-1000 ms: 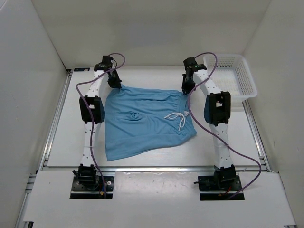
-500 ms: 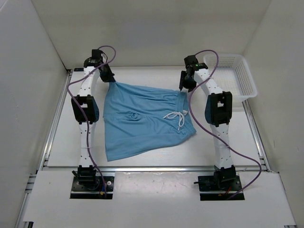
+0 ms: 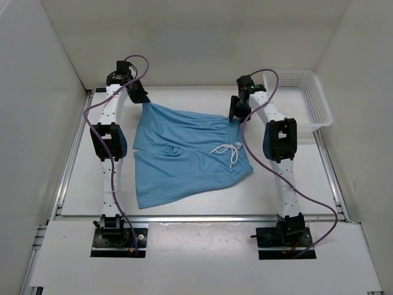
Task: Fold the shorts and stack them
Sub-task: Fold the shorts
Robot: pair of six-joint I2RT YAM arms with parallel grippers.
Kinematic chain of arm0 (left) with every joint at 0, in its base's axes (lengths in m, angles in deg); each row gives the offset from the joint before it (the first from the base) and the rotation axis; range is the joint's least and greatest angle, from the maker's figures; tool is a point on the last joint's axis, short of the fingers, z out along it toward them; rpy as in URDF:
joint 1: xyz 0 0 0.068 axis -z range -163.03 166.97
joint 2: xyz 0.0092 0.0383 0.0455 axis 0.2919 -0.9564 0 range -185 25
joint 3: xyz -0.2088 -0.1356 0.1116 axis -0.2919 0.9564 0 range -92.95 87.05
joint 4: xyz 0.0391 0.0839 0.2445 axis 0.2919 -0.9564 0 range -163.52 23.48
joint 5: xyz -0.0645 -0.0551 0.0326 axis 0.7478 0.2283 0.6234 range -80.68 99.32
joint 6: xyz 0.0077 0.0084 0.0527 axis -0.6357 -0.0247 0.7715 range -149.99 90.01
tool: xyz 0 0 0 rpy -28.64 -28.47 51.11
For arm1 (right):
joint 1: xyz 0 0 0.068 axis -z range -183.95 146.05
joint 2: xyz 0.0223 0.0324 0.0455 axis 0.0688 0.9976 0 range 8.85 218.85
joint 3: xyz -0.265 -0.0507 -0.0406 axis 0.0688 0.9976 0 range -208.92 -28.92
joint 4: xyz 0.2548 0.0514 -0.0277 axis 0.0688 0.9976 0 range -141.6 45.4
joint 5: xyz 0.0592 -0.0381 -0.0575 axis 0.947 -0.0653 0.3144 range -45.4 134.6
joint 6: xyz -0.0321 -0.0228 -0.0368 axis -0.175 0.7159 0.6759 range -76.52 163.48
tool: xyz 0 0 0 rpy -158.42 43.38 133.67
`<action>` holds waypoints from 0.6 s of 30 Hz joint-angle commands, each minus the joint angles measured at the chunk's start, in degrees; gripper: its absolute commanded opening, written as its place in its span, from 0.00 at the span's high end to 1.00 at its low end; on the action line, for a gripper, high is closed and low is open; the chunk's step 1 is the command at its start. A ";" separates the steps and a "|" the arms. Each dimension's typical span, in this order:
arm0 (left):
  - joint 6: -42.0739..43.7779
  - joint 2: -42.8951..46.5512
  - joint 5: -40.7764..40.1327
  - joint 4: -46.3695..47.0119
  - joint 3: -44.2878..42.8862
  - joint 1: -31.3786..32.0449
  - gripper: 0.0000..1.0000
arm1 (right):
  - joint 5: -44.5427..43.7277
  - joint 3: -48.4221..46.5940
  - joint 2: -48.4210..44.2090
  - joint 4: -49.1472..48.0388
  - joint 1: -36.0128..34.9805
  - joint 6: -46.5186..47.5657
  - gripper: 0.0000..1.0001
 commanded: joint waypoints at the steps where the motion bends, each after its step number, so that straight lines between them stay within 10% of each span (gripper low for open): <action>1: -0.29 3.58 2.12 1.01 -0.12 -0.56 0.90 | 2.84 -1.87 2.40 0.47 0.00 -0.16 0.44; 6: -0.29 2.53 3.44 1.01 -0.12 -1.17 0.90 | -1.36 -2.48 0.48 -0.06 0.00 -0.68 0.97; 18: -1.96 7.35 6.61 1.53 -0.84 -4.51 0.90 | -8.32 -3.71 -10.43 -1.20 0.00 -1.30 1.00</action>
